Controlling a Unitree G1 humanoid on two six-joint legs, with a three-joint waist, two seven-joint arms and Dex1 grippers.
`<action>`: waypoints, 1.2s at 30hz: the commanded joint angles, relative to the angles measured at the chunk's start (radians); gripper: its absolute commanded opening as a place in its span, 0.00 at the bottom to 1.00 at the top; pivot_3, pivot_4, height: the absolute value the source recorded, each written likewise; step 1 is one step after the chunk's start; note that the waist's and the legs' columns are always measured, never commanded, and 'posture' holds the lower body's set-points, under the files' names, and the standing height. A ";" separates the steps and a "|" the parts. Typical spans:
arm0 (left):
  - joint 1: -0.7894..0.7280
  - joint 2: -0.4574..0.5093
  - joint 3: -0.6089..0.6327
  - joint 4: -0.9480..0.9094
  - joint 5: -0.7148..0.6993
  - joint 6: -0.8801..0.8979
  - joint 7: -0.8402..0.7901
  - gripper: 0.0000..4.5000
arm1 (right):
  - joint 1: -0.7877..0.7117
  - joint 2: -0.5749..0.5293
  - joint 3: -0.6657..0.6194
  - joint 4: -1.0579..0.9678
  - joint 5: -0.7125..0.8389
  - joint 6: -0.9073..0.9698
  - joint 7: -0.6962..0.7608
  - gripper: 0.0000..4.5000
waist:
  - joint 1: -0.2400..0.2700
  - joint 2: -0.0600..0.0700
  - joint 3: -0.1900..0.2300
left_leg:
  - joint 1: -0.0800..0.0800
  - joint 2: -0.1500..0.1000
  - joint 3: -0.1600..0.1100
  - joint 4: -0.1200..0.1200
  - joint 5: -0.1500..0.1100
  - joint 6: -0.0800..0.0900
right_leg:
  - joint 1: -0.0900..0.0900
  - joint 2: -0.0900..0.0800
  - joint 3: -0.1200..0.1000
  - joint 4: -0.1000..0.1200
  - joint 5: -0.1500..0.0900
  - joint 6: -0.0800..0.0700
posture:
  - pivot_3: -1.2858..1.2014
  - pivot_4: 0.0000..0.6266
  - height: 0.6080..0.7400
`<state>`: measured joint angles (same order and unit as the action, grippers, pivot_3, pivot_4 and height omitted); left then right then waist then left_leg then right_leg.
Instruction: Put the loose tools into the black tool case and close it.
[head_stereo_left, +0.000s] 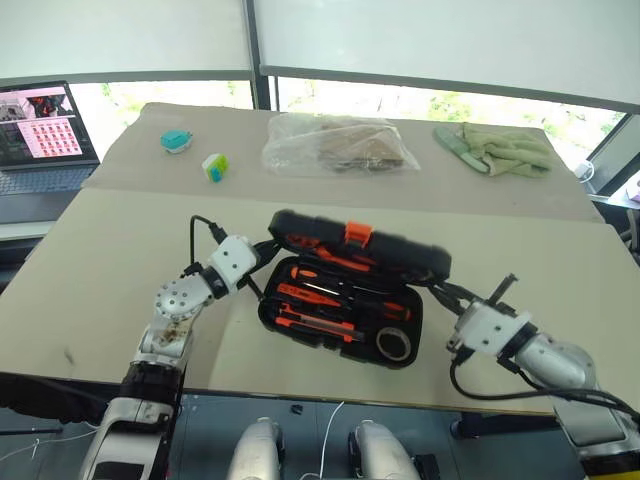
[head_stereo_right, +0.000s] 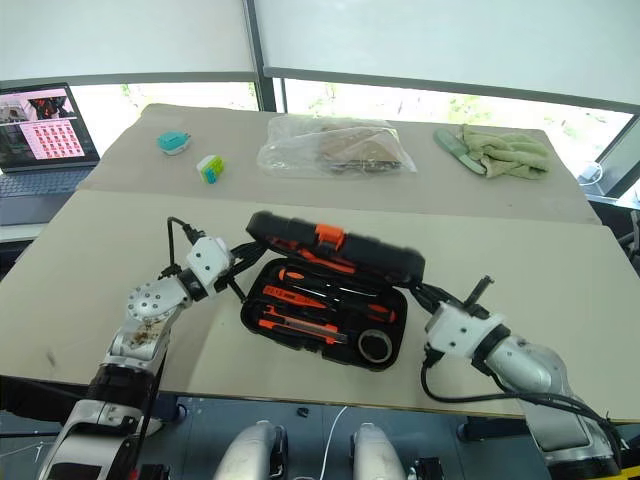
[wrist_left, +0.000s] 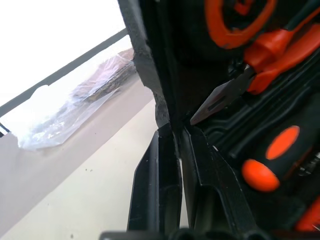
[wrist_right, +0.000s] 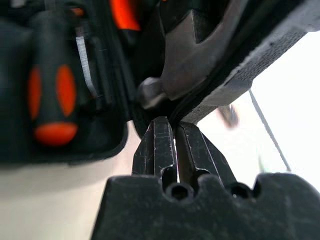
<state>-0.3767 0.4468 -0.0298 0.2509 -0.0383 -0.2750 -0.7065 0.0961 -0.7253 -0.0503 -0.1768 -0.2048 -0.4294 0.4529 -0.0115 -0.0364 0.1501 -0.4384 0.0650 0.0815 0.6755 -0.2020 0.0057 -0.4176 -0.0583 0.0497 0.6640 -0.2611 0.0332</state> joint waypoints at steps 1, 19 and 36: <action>0.067 0.066 0.081 -0.098 -0.049 0.079 0.012 0.30 | 0.079 -0.035 -0.078 -0.090 0.049 -0.044 0.026 0.31 | -0.003 0.000 0.000 | 0.000 0.001 0.000 0.000 0.000 0.000 | 0.000 0.000 0.000 0.000 0.000 0.000 | 0.52 0.24 1.00; -0.438 0.114 -0.103 0.515 0.017 0.073 -0.346 0.41 | 0.380 -0.189 -0.089 -0.488 0.707 0.652 0.452 0.00 | 0.023 -0.008 -0.001 | 0.012 0.002 0.002 -0.003 0.000 0.000 | 0.016 -0.001 -0.003 -0.016 0.001 -0.003 | 0.52 0.24 1.00; -0.410 0.148 -0.168 0.391 -0.026 0.051 -0.743 0.01 | 0.045 -0.074 -0.067 -0.262 0.554 0.844 0.270 0.00 | 0.022 -0.007 0.000 | 0.003 0.001 0.001 -0.004 -0.001 0.001 | 0.010 -0.001 -0.003 -0.016 0.002 0.001 | 0.52 0.24 1.00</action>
<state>-0.7895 0.5889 -0.1973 0.7164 -0.0380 -0.2401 -1.4223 0.1666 -0.7931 -0.0239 -0.4360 0.3274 0.3976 0.7451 0.0108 -0.0432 0.1497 -0.4356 0.0658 0.0821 0.6716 -0.2033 0.0065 -0.4073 -0.0590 0.0465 0.6476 -0.2593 0.0341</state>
